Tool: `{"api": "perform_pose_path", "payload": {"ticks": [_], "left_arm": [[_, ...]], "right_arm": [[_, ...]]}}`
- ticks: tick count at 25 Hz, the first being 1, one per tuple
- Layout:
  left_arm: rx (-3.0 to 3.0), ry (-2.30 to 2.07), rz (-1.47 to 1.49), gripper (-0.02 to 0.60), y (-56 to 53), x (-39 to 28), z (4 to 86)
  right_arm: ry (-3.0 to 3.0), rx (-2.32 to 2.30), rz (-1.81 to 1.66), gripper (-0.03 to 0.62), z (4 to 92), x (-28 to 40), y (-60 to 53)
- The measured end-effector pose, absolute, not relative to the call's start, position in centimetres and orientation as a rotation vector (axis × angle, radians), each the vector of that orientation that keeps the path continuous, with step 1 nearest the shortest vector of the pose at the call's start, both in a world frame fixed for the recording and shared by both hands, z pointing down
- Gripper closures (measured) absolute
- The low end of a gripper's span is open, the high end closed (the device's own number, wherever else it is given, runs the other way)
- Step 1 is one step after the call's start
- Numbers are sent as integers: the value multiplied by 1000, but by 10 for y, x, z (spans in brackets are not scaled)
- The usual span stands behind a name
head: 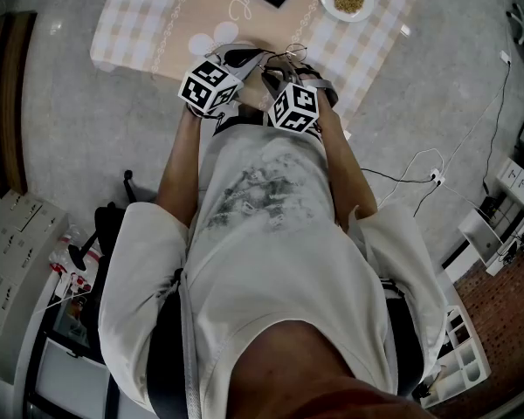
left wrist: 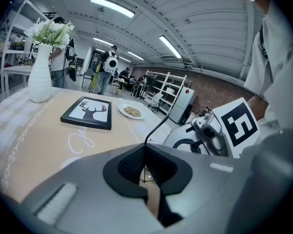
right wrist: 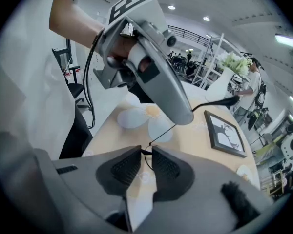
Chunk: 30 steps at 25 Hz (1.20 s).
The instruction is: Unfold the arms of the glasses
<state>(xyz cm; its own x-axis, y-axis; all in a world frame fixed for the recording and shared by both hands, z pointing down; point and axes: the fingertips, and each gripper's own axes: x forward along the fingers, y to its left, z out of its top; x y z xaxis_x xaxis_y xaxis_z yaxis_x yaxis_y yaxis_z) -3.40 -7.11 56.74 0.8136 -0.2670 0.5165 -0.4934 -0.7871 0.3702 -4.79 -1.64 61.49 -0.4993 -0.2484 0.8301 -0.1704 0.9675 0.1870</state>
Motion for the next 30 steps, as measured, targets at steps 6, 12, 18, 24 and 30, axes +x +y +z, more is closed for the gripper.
{"api": "perform_pose_path", "payload": {"ticks": [6,12,18,24,30], "left_arm": [[2509,-563,617,574,-71,-35,567],[2515,-568,617,574,-71,-35,566],[2515,-572,612,574,-72,-37,566],[2513,-574,609,574,-72,-38,566],[2512,-575,606,574,-71,-40,566]], "right_arm": [[-2130,332,-85,533,605,-49,-19],[-2157,395,-78,545,592,-47,-24],[-2165,443,-91,553,580,-46,-30],[-2167,498,-106,559,568,-43,-37],[-2165,545,-116,563,558,-39,-43]]}}
